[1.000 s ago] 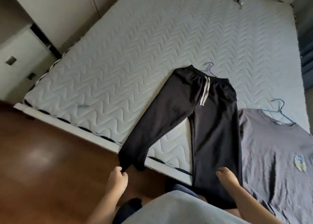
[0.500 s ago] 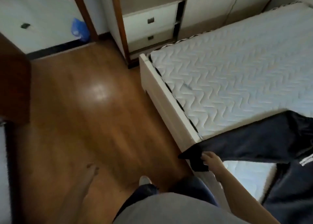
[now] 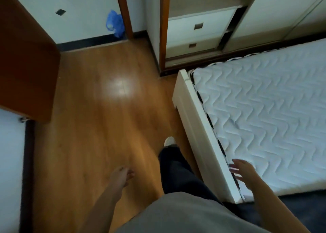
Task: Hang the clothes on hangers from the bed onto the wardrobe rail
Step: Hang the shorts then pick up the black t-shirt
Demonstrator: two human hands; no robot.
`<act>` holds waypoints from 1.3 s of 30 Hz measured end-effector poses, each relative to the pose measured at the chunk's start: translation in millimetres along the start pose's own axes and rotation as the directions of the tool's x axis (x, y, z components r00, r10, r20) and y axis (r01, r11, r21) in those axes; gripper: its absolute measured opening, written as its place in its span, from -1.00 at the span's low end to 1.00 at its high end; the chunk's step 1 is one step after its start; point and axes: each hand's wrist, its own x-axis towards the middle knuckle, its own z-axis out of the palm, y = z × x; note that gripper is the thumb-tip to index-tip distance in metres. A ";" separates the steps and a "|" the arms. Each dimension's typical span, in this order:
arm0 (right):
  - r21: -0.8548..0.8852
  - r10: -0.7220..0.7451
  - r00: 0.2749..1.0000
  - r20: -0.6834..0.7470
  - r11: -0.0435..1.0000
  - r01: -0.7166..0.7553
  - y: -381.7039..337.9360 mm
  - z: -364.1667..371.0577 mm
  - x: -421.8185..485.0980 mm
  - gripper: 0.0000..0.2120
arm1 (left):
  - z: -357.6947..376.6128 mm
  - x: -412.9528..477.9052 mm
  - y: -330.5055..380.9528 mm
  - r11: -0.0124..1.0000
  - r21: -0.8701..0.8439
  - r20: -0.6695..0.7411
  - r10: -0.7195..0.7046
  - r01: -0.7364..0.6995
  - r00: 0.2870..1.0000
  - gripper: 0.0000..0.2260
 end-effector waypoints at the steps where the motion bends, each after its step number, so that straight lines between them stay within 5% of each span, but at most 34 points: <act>1: 0.029 0.026 1.000 -0.011 0.999 -0.026 -15.3 -0.2 10.0 -0.81 | 4.4 10.9 24.7 1.000 0.012 -0.003 0.008 -0.008 1.000 -0.88; 6: 0.110 0.120 0.991 -0.062 0.987 -0.113 -111.3 6.7 48.5 -0.86 | 22.6 54.6 161.7 0.991 0.114 -0.024 0.074 -0.071 0.997 -0.83; 11: 0.088 0.013 0.998 -0.063 0.996 -0.007 -238.1 51.6 87.7 -0.86 | 41.2 75.1 298.7 0.938 0.139 0.005 0.320 -0.318 0.947 -0.83; 17: 0.043 -0.192 0.981 0.005 0.980 0.192 -405.3 144.0 132.9 -0.76 | 34.6 121.7 460.2 0.797 0.185 -0.036 0.590 -0.575 0.806 -0.77; 23: 0.004 -0.333 0.939 -0.081 0.942 0.335 -555.3 200.7 156.8 -0.75 | 72.4 140.2 642.6 0.464 0.292 0.295 0.788 -0.836 0.540 -0.84; 29: 0.110 -0.457 0.850 -0.263 0.861 0.497 -657.4 176.0 152.5 -0.87 | 164.1 120.0 754.4 0.211 0.187 0.664 0.693 -0.959 0.282 -0.89; 34: 0.231 -0.473 0.791 -0.387 0.781 0.580 -688.2 123.0 155.5 -0.87 | 233.7 98.0 815.2 0.110 0.017 0.715 0.693 -0.994 0.089 -0.85; 39: 0.228 -0.590 0.713 -0.379 0.687 0.690 -771.0 89.6 170.5 -0.87 | 288.9 87.3 868.4 -0.179 -0.010 0.650 0.746 -0.984 -0.142 -0.82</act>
